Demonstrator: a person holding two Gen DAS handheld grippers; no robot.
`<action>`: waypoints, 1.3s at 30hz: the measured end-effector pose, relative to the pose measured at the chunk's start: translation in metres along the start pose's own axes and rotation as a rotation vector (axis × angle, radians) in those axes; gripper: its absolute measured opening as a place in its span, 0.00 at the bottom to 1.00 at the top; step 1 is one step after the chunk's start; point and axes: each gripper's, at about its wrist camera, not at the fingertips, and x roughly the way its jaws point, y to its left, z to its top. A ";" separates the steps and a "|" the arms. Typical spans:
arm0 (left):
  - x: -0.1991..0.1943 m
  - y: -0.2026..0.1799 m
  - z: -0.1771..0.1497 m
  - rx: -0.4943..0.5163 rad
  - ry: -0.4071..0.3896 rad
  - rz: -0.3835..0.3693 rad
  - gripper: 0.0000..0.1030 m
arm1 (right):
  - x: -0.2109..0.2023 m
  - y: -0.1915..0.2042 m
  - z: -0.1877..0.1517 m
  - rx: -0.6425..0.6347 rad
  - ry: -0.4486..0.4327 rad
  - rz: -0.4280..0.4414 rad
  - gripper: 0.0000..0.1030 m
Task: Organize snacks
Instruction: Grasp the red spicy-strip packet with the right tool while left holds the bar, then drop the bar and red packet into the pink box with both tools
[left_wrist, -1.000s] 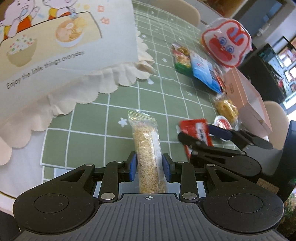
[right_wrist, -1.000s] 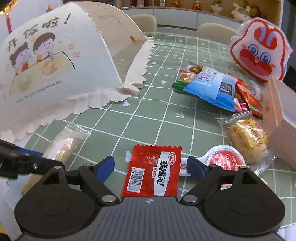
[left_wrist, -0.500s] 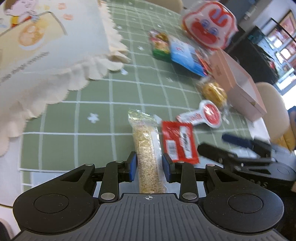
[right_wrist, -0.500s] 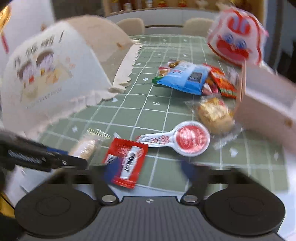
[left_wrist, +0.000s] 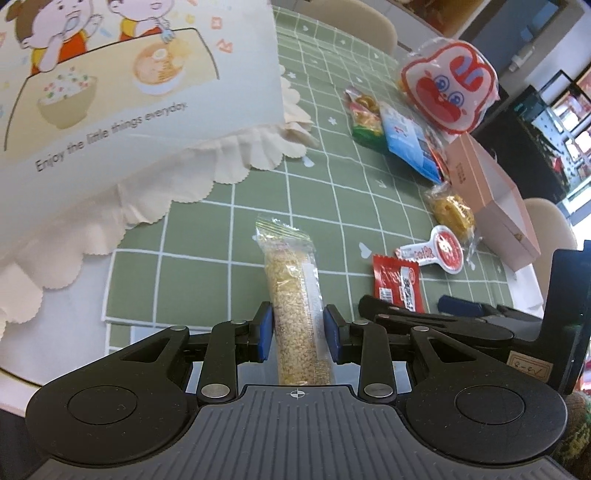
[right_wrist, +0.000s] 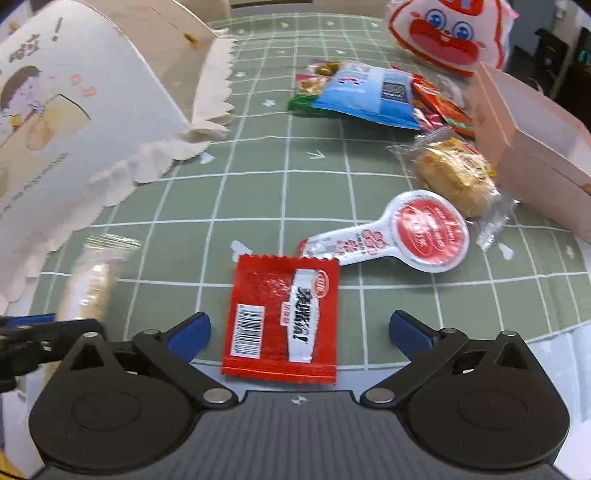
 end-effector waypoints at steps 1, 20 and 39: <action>-0.001 0.001 0.000 -0.004 -0.002 -0.002 0.33 | 0.000 0.000 0.001 -0.007 0.010 0.003 1.00; 0.016 -0.135 0.022 0.316 0.090 -0.254 0.33 | -0.124 -0.137 -0.017 -0.036 -0.241 -0.002 0.37; 0.203 -0.368 0.142 0.388 0.015 -0.196 0.33 | -0.156 -0.305 -0.013 0.099 -0.402 -0.128 0.37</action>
